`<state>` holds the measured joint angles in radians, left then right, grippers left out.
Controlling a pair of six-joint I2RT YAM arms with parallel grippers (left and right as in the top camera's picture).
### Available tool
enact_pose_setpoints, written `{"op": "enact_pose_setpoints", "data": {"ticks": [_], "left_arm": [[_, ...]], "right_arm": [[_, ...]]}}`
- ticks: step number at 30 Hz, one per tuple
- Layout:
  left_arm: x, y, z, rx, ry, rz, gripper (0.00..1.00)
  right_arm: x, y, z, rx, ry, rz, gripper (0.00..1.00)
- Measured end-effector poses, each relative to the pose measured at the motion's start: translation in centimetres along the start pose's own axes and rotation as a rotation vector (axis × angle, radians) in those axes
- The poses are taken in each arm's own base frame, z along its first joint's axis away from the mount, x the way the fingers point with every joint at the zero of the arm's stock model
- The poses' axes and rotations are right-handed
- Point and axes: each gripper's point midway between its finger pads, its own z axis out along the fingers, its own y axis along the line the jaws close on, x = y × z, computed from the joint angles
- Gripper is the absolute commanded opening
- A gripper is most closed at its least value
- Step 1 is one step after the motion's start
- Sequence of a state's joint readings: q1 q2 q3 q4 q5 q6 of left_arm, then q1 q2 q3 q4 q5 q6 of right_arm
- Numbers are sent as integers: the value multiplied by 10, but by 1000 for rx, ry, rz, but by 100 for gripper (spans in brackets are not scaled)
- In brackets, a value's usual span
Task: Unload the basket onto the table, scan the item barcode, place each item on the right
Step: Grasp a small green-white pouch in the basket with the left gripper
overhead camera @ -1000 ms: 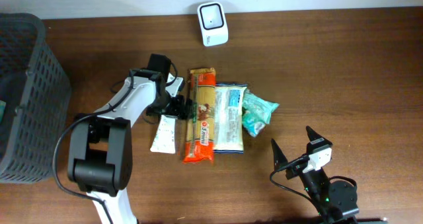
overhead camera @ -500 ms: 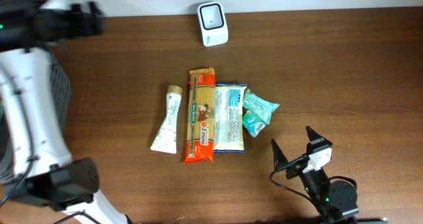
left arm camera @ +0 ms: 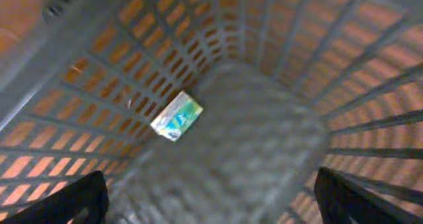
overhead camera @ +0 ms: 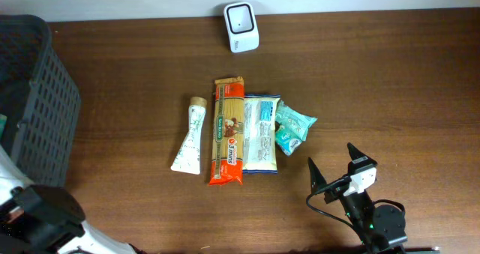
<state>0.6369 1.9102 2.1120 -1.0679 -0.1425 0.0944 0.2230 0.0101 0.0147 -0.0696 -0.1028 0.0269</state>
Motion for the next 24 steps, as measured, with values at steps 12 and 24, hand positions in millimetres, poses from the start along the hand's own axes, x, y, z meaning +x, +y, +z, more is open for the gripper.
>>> {"op": "enact_pose_setpoints", "data": {"ticks": [12, 24], "left_arm": [[41, 26, 82, -53, 23, 359, 98], [55, 17, 158, -44, 45, 489, 77]], "right_arm": [[0, 0, 0, 0, 0, 0, 99], [0, 0, 0, 0, 0, -1, 99]]}}
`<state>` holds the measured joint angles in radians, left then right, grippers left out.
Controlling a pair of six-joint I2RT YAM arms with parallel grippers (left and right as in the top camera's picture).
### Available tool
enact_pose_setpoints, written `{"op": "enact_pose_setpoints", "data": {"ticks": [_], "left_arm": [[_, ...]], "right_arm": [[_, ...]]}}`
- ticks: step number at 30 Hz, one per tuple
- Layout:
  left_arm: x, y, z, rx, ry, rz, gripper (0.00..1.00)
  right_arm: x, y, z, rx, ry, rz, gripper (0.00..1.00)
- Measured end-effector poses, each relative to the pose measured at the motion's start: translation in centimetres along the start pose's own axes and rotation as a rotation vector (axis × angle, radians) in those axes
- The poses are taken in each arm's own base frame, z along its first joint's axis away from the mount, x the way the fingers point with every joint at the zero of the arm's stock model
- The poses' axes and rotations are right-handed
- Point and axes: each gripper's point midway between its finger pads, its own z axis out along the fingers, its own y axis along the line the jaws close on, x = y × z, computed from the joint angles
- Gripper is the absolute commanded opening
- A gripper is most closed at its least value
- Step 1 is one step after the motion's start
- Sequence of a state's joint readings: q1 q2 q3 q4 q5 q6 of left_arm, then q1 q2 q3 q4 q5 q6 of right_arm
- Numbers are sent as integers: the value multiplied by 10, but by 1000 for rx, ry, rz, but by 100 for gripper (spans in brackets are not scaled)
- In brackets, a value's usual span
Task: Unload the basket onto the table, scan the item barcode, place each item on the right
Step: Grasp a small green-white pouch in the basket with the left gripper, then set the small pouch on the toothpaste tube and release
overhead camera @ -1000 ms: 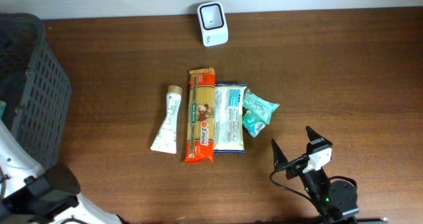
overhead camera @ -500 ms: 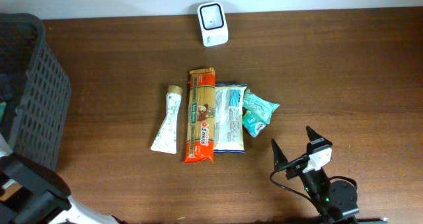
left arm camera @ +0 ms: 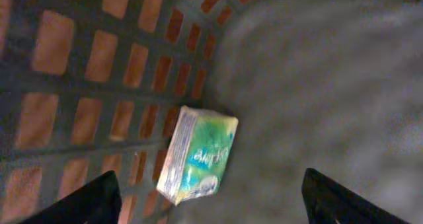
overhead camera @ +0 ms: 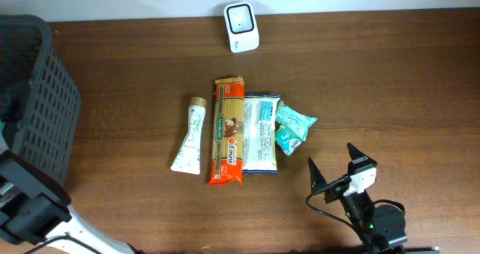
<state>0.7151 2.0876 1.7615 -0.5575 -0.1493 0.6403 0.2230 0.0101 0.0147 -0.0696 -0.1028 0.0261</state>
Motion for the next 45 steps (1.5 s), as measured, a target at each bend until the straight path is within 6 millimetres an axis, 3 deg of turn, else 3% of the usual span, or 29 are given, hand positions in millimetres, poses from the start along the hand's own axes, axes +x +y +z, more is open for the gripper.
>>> {"op": "enact_pose_setpoints", "data": {"ticks": [3, 7, 13, 14, 15, 17, 19, 26, 29, 30, 32, 34, 36, 37, 39, 42, 45], "left_arm": [[6, -5, 19, 3, 17, 8, 70], [17, -2, 39, -9, 36, -1, 69], [29, 14, 51, -41, 42, -30, 63], [30, 12, 55, -40, 46, -30, 57], [35, 7, 63, -30, 60, -27, 40], [48, -5, 79, -4, 96, -17, 15], [49, -6, 83, -5, 100, -13, 0], [47, -7, 81, -18, 105, -25, 0], [35, -9, 68, -23, 89, -74, 0], [26, -9, 56, -33, 69, -108, 0], [-31, 5, -13, -85, -84, -155, 0], [-64, 13, -67, -115, -195, -183, 0], [-106, 15, -166, -136, -378, -223, 0], [-111, 8, -200, -122, -417, -239, 0], [-111, -20, -257, -34, -461, -281, 0], [-107, -86, -296, 186, -460, -259, 0], [-95, -192, -321, 504, -375, -113, 0]], "right_arm": [[0, 0, 0, 0, 0, 0, 99], [0, 0, 0, 0, 0, 1, 99], [0, 0, 0, 0, 0, 1, 99], [0, 0, 0, 0, 0, 0, 99], [0, 0, 0, 0, 0, 1, 99], [0, 0, 0, 0, 0, 0, 99], [0, 0, 0, 0, 0, 0, 99], [0, 0, 0, 0, 0, 0, 99], [0, 0, 0, 0, 0, 0, 99], [0, 0, 0, 0, 0, 1, 99], [0, 0, 0, 0, 0, 1, 99], [0, 0, 0, 0, 0, 0, 99], [0, 0, 0, 0, 0, 0, 99], [0, 0, 0, 0, 0, 1, 99], [0, 0, 0, 0, 0, 1, 99], [0, 0, 0, 0, 0, 0, 99], [0, 0, 0, 0, 0, 0, 99]]}}
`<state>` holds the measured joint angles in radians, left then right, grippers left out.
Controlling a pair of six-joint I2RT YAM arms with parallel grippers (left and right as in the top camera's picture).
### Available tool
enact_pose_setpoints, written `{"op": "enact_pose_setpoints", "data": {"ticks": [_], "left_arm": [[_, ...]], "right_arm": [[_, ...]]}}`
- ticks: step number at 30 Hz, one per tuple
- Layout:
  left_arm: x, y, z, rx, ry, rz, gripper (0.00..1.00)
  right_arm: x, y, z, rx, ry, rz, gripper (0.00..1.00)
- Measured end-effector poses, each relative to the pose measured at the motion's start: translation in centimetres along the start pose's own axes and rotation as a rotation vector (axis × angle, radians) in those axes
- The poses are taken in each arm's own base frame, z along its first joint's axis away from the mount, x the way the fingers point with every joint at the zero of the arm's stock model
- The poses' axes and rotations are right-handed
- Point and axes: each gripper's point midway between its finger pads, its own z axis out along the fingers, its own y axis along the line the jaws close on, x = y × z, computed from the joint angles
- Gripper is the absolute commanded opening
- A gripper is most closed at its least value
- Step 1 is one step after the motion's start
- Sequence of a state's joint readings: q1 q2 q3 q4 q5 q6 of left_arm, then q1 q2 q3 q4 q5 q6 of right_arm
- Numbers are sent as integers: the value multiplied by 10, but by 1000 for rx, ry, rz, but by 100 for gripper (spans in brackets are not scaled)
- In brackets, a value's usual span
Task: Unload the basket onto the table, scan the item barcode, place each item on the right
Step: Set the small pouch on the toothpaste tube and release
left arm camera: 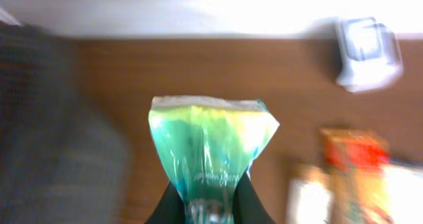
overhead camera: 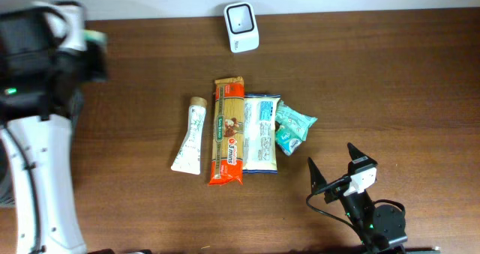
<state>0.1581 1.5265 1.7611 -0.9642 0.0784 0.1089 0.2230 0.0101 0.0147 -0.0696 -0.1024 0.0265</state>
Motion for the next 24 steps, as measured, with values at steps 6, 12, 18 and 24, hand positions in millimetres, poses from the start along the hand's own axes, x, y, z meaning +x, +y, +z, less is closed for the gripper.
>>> {"op": "enact_pose_setpoints", "data": {"ticks": [6, 12, 18, 24], "left_arm": [[67, -123, 16, 290, 293, 142, 0], [146, -189, 68, 396, 533, 241, 0], [197, -213, 101, 447, 671, 239, 27], [199, -215, 102, 453, 679, 222, 99]], "right_arm": [[0, 0, 0, 0, 0, 0, 99], [0, 0, 0, 0, 0, 0, 99], [0, 0, 0, 0, 0, 0, 99], [0, 0, 0, 0, 0, 0, 99]]}}
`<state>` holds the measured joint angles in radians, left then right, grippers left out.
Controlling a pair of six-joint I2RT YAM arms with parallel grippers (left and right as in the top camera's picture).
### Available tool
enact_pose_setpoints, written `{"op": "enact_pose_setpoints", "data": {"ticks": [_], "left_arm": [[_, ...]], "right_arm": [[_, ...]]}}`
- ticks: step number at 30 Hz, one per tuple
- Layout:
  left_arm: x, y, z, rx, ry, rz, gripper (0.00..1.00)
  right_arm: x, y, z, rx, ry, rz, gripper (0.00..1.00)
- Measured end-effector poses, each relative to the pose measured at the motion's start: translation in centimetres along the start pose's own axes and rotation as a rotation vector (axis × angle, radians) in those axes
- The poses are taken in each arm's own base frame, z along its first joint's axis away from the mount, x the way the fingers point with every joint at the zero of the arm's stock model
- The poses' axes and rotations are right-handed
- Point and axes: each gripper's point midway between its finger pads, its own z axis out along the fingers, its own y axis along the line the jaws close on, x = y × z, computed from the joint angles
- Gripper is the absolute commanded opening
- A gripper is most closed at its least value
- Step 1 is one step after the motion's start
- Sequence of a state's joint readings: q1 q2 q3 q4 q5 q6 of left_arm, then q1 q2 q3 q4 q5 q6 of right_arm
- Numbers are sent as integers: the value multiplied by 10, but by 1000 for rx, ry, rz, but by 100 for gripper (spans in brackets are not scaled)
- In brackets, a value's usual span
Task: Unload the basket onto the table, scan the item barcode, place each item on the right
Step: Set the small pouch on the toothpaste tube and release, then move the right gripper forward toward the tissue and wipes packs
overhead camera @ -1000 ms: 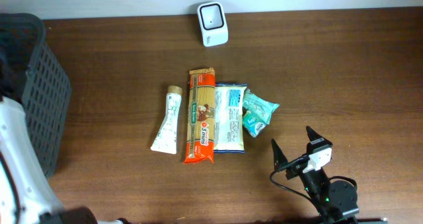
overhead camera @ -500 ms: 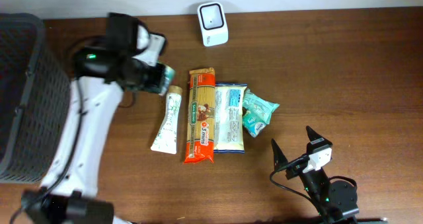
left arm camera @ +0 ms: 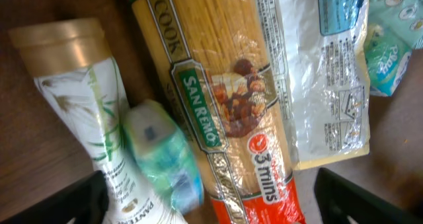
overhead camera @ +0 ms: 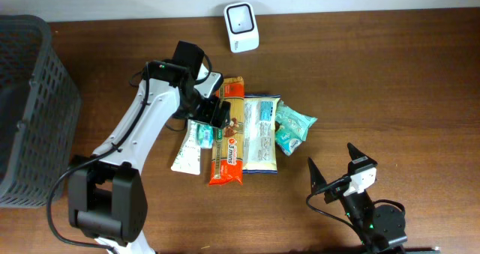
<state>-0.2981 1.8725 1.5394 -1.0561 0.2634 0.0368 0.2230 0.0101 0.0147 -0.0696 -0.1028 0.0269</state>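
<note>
A small green-and-blue packet (left arm camera: 164,156), blurred, sits between the white tube (left arm camera: 86,112) and the San Remo spaghetti pack (left arm camera: 218,98); overhead it shows as the packet (overhead camera: 201,136) partly on the tube. My left gripper (overhead camera: 213,110) hovers open just above it, and its dark fingers (left arm camera: 89,201) frame the wrist view's lower corners with nothing between them. The white scanner (overhead camera: 241,17) stands at the back edge. My right gripper (overhead camera: 335,165) rests open at the front right, away from the items.
A clear-and-white packet (overhead camera: 261,132) and teal packets (overhead camera: 292,128) lie right of the spaghetti. A dark mesh basket (overhead camera: 34,97) stands at the far left. The left arm (overhead camera: 142,127) stretches across the table's left half.
My left gripper was shut on the green packet near the basket at the back left. Now it is open over the row of items, and the packet lies between tube and spaghetti.
My left gripper was open inside the basket above the green packet on its floor, then closer to it. Later it was shut on the packet, held above the table beside the basket. Now the packet is released among the items at mid-table. The right arm stayed still.
</note>
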Motion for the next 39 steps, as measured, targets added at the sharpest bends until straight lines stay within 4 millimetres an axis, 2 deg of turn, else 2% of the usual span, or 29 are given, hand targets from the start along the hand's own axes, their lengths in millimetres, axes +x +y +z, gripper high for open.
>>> {"op": "enact_pose_setpoints", "data": {"ticks": [4, 7, 9, 10, 12, 13, 16, 18, 20, 23, 26, 30, 33, 35, 39], "left_arm": [[-6, -2, 0, 12, -22, 6, 99], [-18, -3, -12, 11, -64, 12, 99], [-33, 6, -42, 3, -153, -2, 99], [-38, 17, -63, -9, -208, -24, 99], [-41, 49, -123, -59, -357, -90, 99], [-38, 61, -145, -81, -411, -116, 99], [-16, 101, -213, -169, -567, -220, 99], [4, 130, -244, -237, -632, -283, 99], [23, 157, -264, -304, -663, -319, 99], [45, 189, -278, -370, -672, -378, 99], [59, 206, -285, -401, -677, -421, 99], [59, 209, -288, -411, -687, -416, 100], [54, 212, -293, -434, -707, -381, 94], [48, 215, -301, -469, -733, -326, 99], [47, 216, -303, -490, -729, -290, 99]], "right_arm": [[0, 0, 0, 0, 0, -1, 99], [0, 0, 0, 0, 0, 0, 99], [0, 0, 0, 0, 0, 0, 99], [0, 0, 0, 0, 0, -1, 99], [0, 0, 0, 0, 0, 0, 99], [0, 0, 0, 0, 0, 0, 99], [0, 0, 0, 0, 0, 0, 99], [0, 0, 0, 0, 0, 0, 99], [0, 0, 0, 0, 0, 0, 99], [0, 0, 0, 0, 0, 0, 99], [0, 0, 0, 0, 0, 0, 99], [0, 0, 0, 0, 0, 0, 99], [0, 0, 0, 0, 0, 0, 99], [0, 0, 0, 0, 0, 0, 99], [0, 0, 0, 0, 0, 0, 99]]}}
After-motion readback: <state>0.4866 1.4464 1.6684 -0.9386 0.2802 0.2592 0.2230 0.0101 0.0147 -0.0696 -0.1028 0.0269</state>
